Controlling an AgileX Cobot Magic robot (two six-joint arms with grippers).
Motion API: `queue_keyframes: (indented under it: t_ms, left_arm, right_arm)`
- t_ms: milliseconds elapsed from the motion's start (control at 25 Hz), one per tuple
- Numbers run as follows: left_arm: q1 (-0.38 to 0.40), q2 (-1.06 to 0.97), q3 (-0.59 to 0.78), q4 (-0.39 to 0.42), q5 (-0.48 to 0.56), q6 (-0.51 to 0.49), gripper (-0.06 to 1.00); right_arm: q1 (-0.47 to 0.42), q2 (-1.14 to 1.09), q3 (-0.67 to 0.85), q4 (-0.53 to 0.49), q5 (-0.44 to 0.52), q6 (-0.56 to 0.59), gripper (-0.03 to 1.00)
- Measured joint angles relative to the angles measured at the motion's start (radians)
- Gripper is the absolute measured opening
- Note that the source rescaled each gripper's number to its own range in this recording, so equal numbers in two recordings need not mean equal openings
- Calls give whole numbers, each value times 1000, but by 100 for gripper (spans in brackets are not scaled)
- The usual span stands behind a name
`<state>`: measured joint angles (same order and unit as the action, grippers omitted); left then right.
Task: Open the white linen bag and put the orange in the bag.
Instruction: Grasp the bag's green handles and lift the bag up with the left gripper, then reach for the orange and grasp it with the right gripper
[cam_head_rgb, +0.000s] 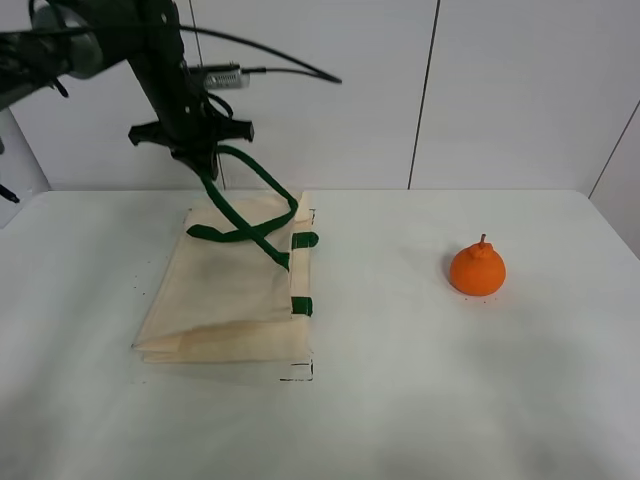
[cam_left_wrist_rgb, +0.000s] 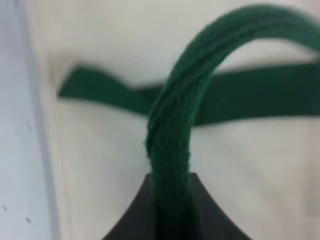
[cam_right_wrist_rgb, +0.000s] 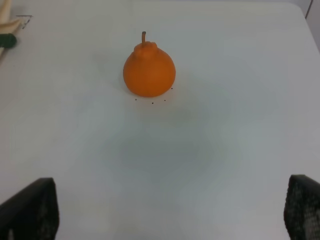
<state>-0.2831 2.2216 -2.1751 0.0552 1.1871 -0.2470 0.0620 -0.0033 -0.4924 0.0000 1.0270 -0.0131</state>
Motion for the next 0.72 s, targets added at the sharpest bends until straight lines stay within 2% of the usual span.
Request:
queue_keyframes:
  t_ms: [440, 600, 720]
  left_arm:
    - [0, -289, -27, -39, 4, 19, 1]
    - [0, -303, -27, -35, 4, 19, 0]
    - [0, -303, -27, -36, 4, 19, 0]
  right_arm:
    - [0, 26, -1, 0, 0, 0, 100]
    - [0, 238, -45, 0, -53, 0, 100]
    - [0, 509, -128, 0, -124, 0, 100]
